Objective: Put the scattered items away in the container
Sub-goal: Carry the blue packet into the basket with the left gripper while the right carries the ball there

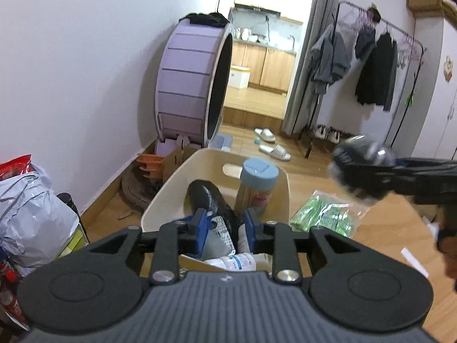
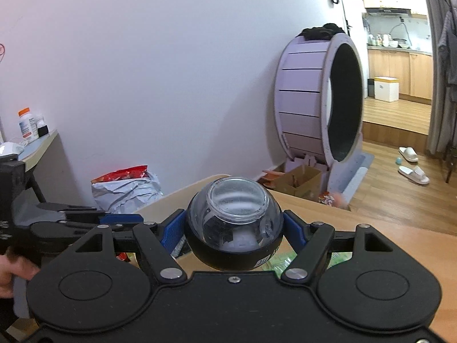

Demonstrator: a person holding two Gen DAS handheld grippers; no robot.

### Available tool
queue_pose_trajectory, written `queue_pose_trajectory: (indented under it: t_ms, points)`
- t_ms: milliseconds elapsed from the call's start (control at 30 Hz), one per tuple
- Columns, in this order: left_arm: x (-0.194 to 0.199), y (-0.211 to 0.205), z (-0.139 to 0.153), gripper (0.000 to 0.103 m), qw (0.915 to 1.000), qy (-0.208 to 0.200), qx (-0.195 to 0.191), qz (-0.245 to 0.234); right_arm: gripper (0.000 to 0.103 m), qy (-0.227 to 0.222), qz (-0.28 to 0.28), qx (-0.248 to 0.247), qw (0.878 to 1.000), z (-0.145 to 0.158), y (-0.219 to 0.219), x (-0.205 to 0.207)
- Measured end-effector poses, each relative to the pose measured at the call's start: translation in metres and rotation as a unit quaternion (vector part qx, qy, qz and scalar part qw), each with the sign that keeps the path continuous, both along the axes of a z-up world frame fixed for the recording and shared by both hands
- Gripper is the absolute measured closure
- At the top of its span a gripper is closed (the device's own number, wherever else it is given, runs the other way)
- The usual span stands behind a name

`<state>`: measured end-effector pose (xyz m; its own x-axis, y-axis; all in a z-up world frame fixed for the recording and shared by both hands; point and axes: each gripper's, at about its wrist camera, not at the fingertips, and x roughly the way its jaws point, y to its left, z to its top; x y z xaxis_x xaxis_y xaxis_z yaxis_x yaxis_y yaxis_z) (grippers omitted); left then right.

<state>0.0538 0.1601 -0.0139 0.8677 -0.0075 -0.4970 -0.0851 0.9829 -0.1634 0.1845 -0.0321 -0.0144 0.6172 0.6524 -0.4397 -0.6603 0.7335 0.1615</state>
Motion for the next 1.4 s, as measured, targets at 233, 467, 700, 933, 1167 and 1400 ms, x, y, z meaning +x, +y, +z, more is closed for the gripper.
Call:
queue_pose_trajectory:
  t_ms: [233,467,700,933,1167,1400]
  points:
    - [-0.010,0.019,0.012,0.072,0.9983,-0.032,-0.046,0.017,0.032,0.002,0.024,-0.006,1.000,-0.002,0.034,0.017]
    - [-0.015,0.015,0.019,0.070,0.9991,-0.026,-0.015,0.030,0.032,0.011,0.044,-0.014,0.999,-0.010,0.068,0.042]
    - [-0.026,0.021,0.029,0.066,0.9981,-0.052,-0.024,0.024,0.033,0.023,0.064,-0.008,0.998,-0.023,0.101,0.058]
    - [-0.027,0.023,0.029,0.064,0.9984,-0.047,-0.019,0.023,0.032,0.019,0.074,-0.027,0.997,-0.033,0.123,0.067]
    - [-0.025,0.022,0.029,0.064,0.9985,-0.047,-0.021,0.021,0.032,-0.004,0.079,-0.058,0.995,-0.043,0.135,0.067]
    - [-0.026,0.022,0.029,0.063,0.9984,-0.047,-0.024,0.018,0.022,-0.048,0.066,-0.018,0.996,-0.018,0.122,0.058]
